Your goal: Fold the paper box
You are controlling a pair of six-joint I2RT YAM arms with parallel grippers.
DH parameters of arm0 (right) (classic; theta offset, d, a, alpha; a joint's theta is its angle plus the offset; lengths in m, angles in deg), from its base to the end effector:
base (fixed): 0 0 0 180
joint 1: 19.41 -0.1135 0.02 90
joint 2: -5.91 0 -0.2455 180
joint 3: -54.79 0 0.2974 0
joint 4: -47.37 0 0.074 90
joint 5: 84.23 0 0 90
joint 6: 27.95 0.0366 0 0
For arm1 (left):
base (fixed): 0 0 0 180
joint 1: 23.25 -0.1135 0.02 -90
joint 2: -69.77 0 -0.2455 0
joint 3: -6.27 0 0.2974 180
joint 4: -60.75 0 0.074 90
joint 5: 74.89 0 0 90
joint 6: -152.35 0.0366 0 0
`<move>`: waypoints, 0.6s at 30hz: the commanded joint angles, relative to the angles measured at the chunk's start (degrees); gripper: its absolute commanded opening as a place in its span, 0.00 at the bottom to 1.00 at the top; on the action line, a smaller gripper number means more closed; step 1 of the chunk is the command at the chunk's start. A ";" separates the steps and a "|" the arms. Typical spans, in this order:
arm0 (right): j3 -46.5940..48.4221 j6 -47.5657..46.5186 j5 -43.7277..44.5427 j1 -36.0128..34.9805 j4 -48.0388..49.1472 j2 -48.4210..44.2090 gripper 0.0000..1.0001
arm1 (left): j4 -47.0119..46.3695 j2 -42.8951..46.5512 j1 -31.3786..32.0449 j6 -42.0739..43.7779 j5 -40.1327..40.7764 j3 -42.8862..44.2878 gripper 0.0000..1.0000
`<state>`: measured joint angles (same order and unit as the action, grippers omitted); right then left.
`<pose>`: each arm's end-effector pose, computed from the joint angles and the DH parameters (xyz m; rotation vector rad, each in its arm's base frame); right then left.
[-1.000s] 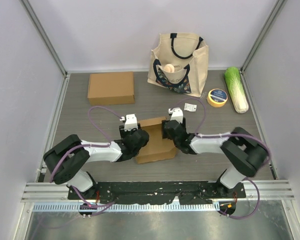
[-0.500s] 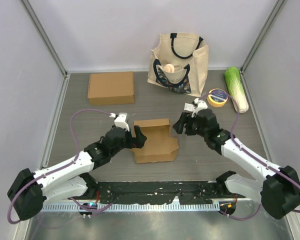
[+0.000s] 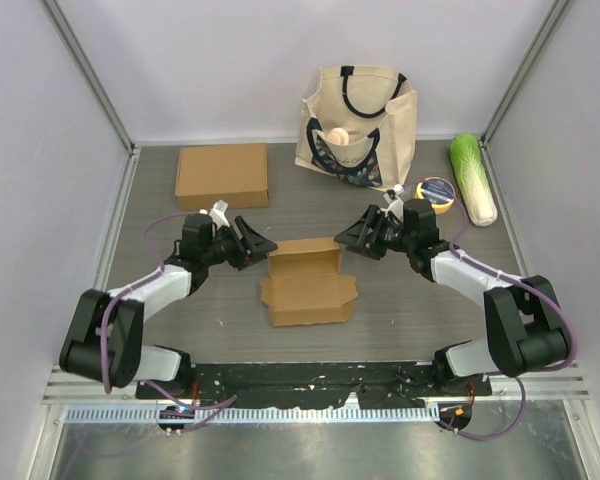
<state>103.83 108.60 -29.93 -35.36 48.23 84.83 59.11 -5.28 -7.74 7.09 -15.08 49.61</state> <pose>0.3031 0.1089 0.1559 0.1785 2.2360 1.2799 0.2852 -0.0982 0.1414 -0.4383 2.2476 -1.2530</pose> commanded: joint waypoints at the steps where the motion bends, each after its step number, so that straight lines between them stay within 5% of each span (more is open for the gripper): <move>1: 2.32 0.92 -6.04 0.13 8.34 2.64 0.66 | -15.45 -6.33 -0.65 -6.61 -11.38 0.46 0.56; 18: 2.05 -8.74 -3.59 0.30 2.64 7.22 0.45 | -5.18 -6.34 -0.65 2.09 -4.96 -0.32 0.40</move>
<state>103.85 104.18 -34.13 -34.68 52.51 90.97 51.74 -13.41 -8.64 6.06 -20.96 49.41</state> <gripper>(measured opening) 0.480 0.411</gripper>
